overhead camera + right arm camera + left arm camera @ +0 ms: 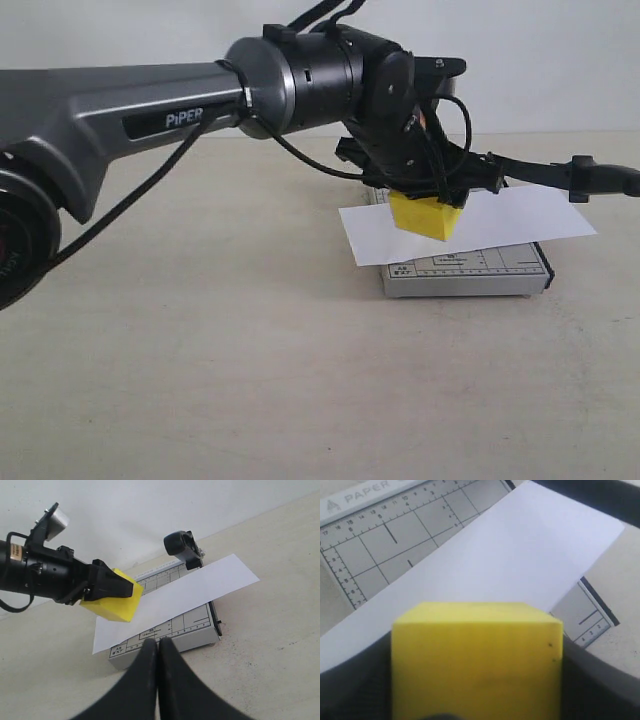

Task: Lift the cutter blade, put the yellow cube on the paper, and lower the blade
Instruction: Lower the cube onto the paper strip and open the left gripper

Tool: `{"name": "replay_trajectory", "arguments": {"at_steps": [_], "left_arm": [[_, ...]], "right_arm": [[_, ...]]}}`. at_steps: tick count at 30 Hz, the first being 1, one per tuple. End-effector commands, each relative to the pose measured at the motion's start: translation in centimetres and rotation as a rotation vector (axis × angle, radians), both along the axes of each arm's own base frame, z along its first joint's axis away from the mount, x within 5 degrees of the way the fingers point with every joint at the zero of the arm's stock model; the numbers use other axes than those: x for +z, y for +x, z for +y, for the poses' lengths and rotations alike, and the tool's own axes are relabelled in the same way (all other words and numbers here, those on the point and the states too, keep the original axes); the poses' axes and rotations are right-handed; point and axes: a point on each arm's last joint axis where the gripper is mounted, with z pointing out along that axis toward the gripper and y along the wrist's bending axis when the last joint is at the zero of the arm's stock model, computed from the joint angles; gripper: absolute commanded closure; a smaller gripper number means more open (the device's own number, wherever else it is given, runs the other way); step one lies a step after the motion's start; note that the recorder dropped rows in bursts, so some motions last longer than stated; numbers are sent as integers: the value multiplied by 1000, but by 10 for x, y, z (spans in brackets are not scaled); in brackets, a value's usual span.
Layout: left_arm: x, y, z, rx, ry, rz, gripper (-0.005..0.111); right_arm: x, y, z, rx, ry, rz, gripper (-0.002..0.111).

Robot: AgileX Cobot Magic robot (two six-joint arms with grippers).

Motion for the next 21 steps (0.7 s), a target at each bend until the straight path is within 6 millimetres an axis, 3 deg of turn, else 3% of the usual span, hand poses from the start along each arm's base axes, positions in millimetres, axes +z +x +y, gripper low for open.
{"name": "replay_trajectory", "arguments": {"at_steps": [1, 9, 21], "left_arm": [[-1, 2, -1, -12, 18, -27, 102], [0, 9, -2, -6, -19, -71, 102], [-24, 13, -2, 4, 3, -41, 102]], "right_arm": [[-1, 0, -1, -5, -7, -6, 108], [-1, 0, -1, -4, -8, -7, 108], [-1, 0, -1, -4, -8, -7, 108]]}}
